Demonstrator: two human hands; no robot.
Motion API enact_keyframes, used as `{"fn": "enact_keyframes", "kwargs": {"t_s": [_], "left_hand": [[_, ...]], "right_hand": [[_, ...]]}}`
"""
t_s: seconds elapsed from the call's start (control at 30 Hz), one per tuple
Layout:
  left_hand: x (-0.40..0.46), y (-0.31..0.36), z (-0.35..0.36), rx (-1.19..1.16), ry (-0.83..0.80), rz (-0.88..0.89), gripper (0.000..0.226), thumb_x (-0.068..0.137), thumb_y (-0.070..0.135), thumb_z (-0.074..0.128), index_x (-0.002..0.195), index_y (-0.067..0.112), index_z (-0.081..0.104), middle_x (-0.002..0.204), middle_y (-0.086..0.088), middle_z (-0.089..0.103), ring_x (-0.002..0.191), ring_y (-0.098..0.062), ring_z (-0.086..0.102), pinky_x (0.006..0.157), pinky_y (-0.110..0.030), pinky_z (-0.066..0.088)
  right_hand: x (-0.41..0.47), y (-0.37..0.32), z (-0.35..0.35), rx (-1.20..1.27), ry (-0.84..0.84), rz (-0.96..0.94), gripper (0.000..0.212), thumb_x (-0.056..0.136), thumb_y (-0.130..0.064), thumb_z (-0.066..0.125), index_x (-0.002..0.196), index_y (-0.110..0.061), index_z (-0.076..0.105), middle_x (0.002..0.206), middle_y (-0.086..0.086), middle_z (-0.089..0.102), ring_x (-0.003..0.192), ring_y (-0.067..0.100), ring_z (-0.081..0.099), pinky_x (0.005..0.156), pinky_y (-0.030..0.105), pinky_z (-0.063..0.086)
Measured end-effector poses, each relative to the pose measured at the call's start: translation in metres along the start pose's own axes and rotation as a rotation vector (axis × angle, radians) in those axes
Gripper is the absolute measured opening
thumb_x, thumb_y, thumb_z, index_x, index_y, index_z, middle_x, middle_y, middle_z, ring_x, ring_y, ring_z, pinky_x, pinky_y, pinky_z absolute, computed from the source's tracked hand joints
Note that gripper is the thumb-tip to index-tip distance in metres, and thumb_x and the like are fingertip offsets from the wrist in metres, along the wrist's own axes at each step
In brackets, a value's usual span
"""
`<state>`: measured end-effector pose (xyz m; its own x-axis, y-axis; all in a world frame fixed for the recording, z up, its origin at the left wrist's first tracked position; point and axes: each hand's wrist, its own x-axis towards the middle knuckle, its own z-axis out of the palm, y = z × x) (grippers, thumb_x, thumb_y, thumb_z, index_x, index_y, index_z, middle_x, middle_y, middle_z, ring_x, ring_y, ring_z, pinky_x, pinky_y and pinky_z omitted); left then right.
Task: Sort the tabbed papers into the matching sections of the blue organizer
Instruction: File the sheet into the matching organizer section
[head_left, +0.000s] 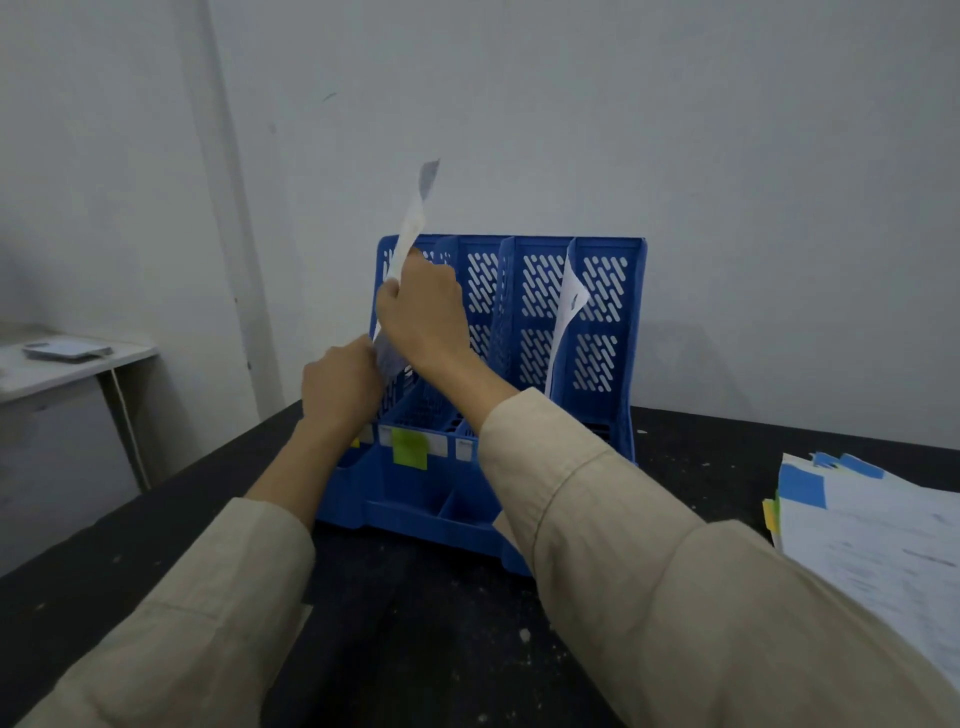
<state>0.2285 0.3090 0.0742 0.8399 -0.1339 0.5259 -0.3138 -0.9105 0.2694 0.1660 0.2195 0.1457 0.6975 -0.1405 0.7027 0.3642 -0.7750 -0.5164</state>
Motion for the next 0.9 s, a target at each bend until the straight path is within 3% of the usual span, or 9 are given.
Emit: {"fn": "enact_keyframes", "kwargs": {"t_s": [0.1, 0.23, 0.3, 0.37, 0.47, 0.53, 0.7, 0.77, 0.9], "left_hand": [[0.003, 0.002, -0.001, 0.033, -0.038, 0.016, 0.019, 0.096, 0.009, 0.042, 0.083, 0.000, 0.053, 0.089, -0.021, 0.065, 0.076, -0.032, 0.059, 0.063, -0.035, 0.042], [0.004, 0.005, 0.009, -0.217, -0.367, 0.053, 0.030, 0.103, 0.018, 0.030, 0.097, 0.004, 0.056, 0.064, -0.002, 0.041, 0.066, -0.021, 0.043, 0.063, -0.032, 0.038], [0.000, 0.005, 0.011, -0.390, -0.440, 0.002, 0.033, 0.103, 0.030, 0.028, 0.078, 0.019, 0.047, 0.065, 0.006, 0.030, 0.059, -0.007, 0.030, 0.056, -0.020, 0.027], [-0.003, 0.007, 0.009, -0.397, -0.468, -0.028, 0.035, 0.102, 0.033, 0.029, 0.069, 0.026, 0.037, 0.066, 0.006, 0.033, 0.059, -0.006, 0.030, 0.055, -0.018, 0.025], [-0.003, 0.007, 0.006, -0.224, -0.568, -0.032, 0.039, 0.100, 0.041, 0.030, 0.079, 0.014, 0.050, 0.072, -0.001, 0.047, 0.063, -0.011, 0.040, 0.062, -0.029, 0.034], [-0.003, 0.005, 0.005, -0.191, -0.555, -0.028, 0.037, 0.098, 0.040, 0.037, 0.080, 0.011, 0.051, 0.071, -0.002, 0.048, 0.062, -0.010, 0.041, 0.064, -0.031, 0.036], [-0.010, -0.001, 0.008, -0.386, -0.228, 0.013, 0.036, 0.094, 0.011, 0.048, 0.057, 0.008, 0.044, 0.056, -0.008, 0.048, 0.051, -0.017, 0.042, 0.052, -0.029, 0.032], [-0.012, -0.002, 0.008, -0.388, -0.251, -0.015, 0.038, 0.097, 0.013, 0.043, 0.059, 0.007, 0.046, 0.057, -0.010, 0.049, 0.051, -0.020, 0.043, 0.053, -0.030, 0.033], [-0.009, -0.004, 0.005, -0.364, -0.320, -0.047, 0.039, 0.100, 0.026, 0.039, 0.071, 0.003, 0.051, 0.063, -0.008, 0.051, 0.055, -0.021, 0.046, 0.052, -0.028, 0.032]], "right_hand": [[0.000, 0.004, 0.002, 0.009, 0.021, 0.020, 0.024, 0.092, -0.006, 0.045, 0.112, 0.005, 0.052, 0.095, 0.019, 0.061, 0.077, 0.029, 0.058, 0.060, 0.033, 0.046], [-0.005, 0.014, 0.001, 0.017, -0.068, 0.101, 0.023, 0.087, -0.001, 0.048, 0.108, 0.006, 0.052, 0.093, 0.019, 0.058, 0.077, 0.029, 0.057, 0.061, 0.034, 0.046], [-0.006, 0.019, 0.000, 0.013, -0.134, 0.113, 0.007, 0.087, -0.001, 0.050, 0.093, 0.002, 0.052, 0.083, 0.013, 0.052, 0.072, 0.025, 0.051, 0.057, 0.031, 0.040], [-0.008, 0.023, 0.001, 0.010, -0.155, 0.120, 0.022, 0.086, -0.002, 0.052, 0.068, -0.007, 0.039, 0.071, 0.005, 0.042, 0.067, 0.022, 0.046, 0.049, 0.025, 0.033], [-0.012, 0.029, 0.008, -0.011, -0.190, 0.124, 0.035, 0.085, -0.002, 0.052, 0.063, -0.014, 0.029, 0.067, 0.002, 0.037, 0.059, 0.017, 0.039, 0.045, 0.023, 0.024], [-0.016, 0.033, 0.013, -0.024, -0.218, 0.138, 0.028, 0.085, -0.004, 0.053, 0.066, -0.011, 0.033, 0.075, 0.007, 0.046, 0.064, 0.021, 0.045, 0.049, 0.026, 0.030], [-0.021, 0.038, 0.018, 0.031, -0.278, 0.138, 0.019, 0.091, -0.021, 0.053, 0.080, -0.006, 0.051, 0.085, 0.011, 0.058, 0.080, 0.030, 0.056, 0.059, 0.031, 0.043], [-0.024, 0.039, 0.017, 0.096, -0.276, 0.159, 0.040, 0.095, -0.042, 0.045, 0.099, -0.006, 0.061, 0.097, 0.014, 0.064, 0.086, 0.029, 0.060, 0.075, 0.036, 0.050], [-0.042, 0.054, 0.017, 0.079, -0.264, 0.158, 0.044, 0.098, -0.043, 0.035, 0.075, -0.011, 0.055, 0.078, 0.010, 0.059, 0.070, 0.026, 0.054, 0.061, 0.034, 0.040]]}}
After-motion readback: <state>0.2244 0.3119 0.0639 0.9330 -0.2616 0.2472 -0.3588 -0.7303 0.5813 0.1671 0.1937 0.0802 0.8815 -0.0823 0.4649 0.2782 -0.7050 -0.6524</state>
